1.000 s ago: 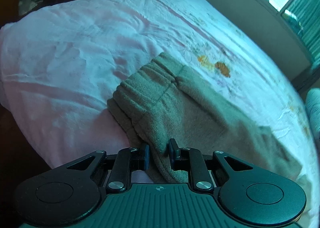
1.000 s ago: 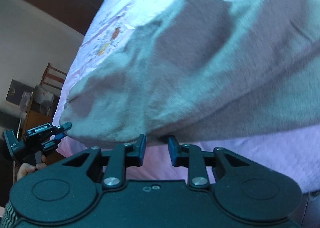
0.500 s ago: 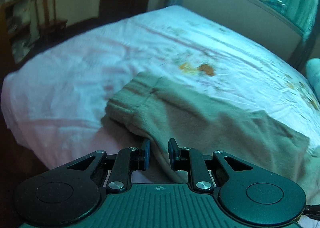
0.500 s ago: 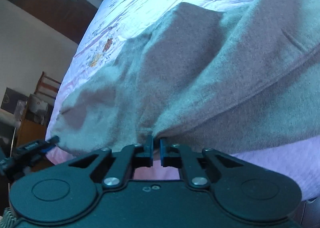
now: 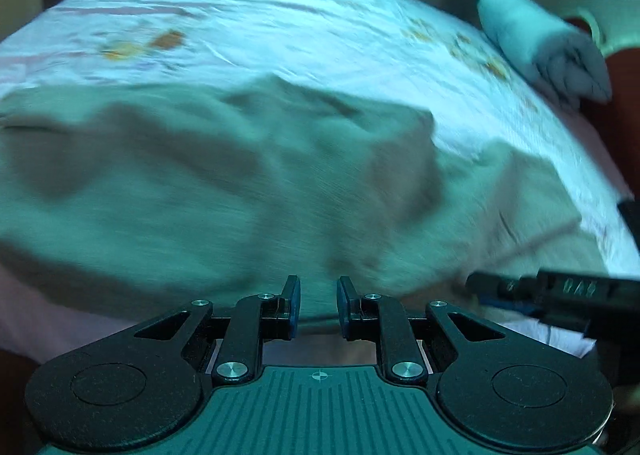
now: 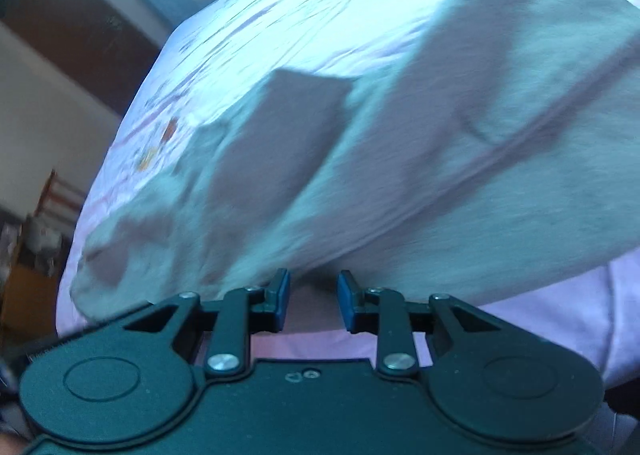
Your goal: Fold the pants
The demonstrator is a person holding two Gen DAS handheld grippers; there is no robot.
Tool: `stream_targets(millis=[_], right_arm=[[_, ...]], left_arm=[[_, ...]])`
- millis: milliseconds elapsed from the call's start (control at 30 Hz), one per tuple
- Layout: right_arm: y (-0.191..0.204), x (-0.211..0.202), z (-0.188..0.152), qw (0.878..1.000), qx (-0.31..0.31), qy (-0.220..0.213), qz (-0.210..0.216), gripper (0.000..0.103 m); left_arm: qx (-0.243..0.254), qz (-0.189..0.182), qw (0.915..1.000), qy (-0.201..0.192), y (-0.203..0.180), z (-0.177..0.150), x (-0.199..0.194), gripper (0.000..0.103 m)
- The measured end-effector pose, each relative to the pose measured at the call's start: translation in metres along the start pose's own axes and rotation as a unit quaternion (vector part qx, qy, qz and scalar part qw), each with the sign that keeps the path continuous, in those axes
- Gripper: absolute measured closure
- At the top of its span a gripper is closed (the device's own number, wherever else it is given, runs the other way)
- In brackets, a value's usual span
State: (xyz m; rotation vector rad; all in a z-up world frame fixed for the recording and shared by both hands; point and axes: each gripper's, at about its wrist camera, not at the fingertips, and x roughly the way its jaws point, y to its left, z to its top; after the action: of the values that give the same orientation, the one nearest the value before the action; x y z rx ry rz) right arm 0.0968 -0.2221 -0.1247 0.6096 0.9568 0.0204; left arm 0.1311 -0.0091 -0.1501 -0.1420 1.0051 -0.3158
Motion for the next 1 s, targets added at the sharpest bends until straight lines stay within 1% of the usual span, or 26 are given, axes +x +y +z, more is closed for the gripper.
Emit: stream_targets(millis=[67, 100, 167, 267, 367, 433, 467, 567, 633, 700, 733, 800, 1000], right_arm=[[-0.014, -0.005, 0.005, 1.0, 0.022, -0.007, -0.011, 0.084], [-0.019, -0.006, 0.008, 0.999, 0.03, -0.01, -0.013, 0.083], [-0.035, -0.009, 0.014, 0.999, 0.05, -0.01, -0.02, 0.08], [-0.05, -0.007, 0.022, 0.996, 0.078, -0.009, -0.029, 0.083], [-0.062, -0.012, 0.03, 0.993, 0.104, -0.033, -0.054, 0.085], [-0.068, -0.012, 0.037, 0.989, 0.118, -0.047, -0.071, 0.084], [-0.072, -0.009, 0.041, 0.988, 0.127, -0.044, -0.075, 0.086], [-0.079, -0.002, 0.053, 0.983, 0.149, -0.04, -0.099, 0.088], [-0.081, 0.003, 0.059, 0.98, 0.167, -0.04, -0.105, 0.088], [-0.079, 0.008, 0.065, 0.979, 0.171, -0.037, -0.105, 0.09], [-0.079, 0.009, 0.066, 0.98, 0.168, -0.038, -0.102, 0.099], [-0.08, 0.003, 0.062, 0.982, 0.153, -0.045, -0.102, 0.103], [-0.072, -0.024, 0.04, 0.984, 0.11, -0.08, -0.111, 0.103]], left_arm=[[-0.014, -0.002, 0.9994, 0.031, -0.005, -0.003, 0.017, 0.085], [-0.028, 0.003, 0.9989, 0.038, -0.003, -0.004, 0.023, 0.085], [-0.045, 0.012, 0.9981, 0.04, -0.001, -0.004, 0.027, 0.085], [-0.046, 0.012, 0.998, 0.043, 0.001, -0.004, 0.026, 0.085], [-0.05, 0.01, 0.9978, 0.042, 0.002, -0.006, 0.024, 0.085], [-0.047, 0.011, 0.998, 0.04, 0.001, -0.008, 0.025, 0.085], [-0.046, 0.012, 0.9981, 0.04, 0.001, -0.007, 0.027, 0.085], [-0.043, 0.011, 0.9982, 0.039, -0.002, -0.007, 0.031, 0.085], [-0.046, 0.009, 0.9981, 0.039, -0.001, -0.005, 0.033, 0.085], [-0.049, 0.006, 0.998, 0.039, 0.0, -0.005, 0.032, 0.085], [-0.049, 0.005, 0.998, 0.039, 0.0, -0.005, 0.032, 0.085], [-0.051, 0.004, 0.9979, 0.039, 0.001, -0.005, 0.031, 0.085], [-0.05, 0.0, 0.998, 0.039, 0.003, -0.005, 0.031, 0.085]])
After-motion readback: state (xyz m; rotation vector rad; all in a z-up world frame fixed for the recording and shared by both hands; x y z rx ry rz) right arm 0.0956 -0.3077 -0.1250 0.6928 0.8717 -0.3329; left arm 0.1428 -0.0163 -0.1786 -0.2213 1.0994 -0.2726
